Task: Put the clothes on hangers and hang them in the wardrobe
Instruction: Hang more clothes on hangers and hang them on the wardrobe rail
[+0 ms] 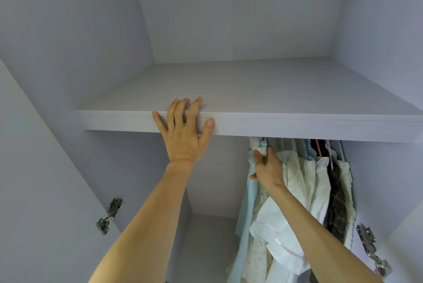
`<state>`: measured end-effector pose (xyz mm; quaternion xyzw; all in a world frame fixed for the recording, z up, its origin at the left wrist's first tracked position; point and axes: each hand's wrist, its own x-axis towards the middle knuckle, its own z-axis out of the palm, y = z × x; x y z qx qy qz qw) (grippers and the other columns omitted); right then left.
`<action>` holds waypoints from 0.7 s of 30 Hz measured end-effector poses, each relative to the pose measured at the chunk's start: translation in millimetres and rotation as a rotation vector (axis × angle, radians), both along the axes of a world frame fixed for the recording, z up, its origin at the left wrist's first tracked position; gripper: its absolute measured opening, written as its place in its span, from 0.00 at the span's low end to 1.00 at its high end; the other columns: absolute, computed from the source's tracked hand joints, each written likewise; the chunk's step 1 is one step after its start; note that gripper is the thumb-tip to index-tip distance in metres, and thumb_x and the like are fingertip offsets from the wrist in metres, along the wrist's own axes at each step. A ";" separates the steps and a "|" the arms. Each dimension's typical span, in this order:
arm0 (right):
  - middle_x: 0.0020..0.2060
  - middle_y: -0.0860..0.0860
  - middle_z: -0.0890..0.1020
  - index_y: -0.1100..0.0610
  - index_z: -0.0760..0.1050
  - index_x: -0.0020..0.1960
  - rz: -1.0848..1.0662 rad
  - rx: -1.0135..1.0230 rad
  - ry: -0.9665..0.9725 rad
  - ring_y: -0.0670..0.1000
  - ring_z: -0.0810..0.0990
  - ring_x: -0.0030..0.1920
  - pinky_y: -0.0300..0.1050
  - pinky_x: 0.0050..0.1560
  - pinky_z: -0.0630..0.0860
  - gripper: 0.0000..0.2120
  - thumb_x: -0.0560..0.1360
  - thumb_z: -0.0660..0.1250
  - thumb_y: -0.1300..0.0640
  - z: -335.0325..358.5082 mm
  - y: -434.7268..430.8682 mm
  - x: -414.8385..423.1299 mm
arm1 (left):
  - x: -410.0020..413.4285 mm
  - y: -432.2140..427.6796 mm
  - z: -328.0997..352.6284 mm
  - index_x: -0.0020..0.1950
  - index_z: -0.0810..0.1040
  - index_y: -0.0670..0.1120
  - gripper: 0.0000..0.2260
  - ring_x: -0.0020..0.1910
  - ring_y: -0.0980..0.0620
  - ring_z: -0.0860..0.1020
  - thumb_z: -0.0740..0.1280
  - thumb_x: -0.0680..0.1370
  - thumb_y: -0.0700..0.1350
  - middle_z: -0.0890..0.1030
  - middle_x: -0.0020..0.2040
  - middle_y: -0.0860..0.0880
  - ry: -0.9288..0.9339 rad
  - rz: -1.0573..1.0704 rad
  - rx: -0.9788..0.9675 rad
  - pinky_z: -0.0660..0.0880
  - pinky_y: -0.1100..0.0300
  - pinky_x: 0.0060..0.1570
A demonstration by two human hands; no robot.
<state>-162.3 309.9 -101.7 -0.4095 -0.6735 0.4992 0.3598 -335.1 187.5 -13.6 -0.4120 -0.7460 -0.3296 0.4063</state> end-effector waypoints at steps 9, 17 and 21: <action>0.47 0.47 0.78 0.52 0.64 0.70 0.106 -0.060 -0.313 0.49 0.85 0.33 0.44 0.41 0.83 0.18 0.84 0.55 0.46 -17.7 -0.5 -2.5 | 3.4 -6.2 4.4 0.74 0.67 0.54 0.24 0.74 0.47 0.62 0.54 0.80 0.62 0.69 0.70 0.48 -0.047 0.001 -0.071 0.44 0.34 0.74; 0.44 0.50 0.79 0.56 0.66 0.68 -0.089 -0.030 -0.332 0.51 0.82 0.29 0.53 0.43 0.83 0.15 0.84 0.53 0.52 -20.8 10.9 3.7 | 8.1 -10.1 6.4 0.75 0.67 0.53 0.25 0.74 0.48 0.61 0.54 0.80 0.63 0.69 0.70 0.48 -0.059 0.011 -0.114 0.46 0.33 0.74; 0.41 0.48 0.78 0.54 0.65 0.71 -0.065 0.016 -0.335 0.51 0.82 0.30 0.47 0.38 0.82 0.17 0.84 0.56 0.52 -30.5 11.3 19.7 | 11.9 -11.5 8.2 0.76 0.64 0.53 0.26 0.75 0.47 0.60 0.53 0.81 0.63 0.67 0.71 0.48 -0.085 0.012 -0.134 0.45 0.34 0.75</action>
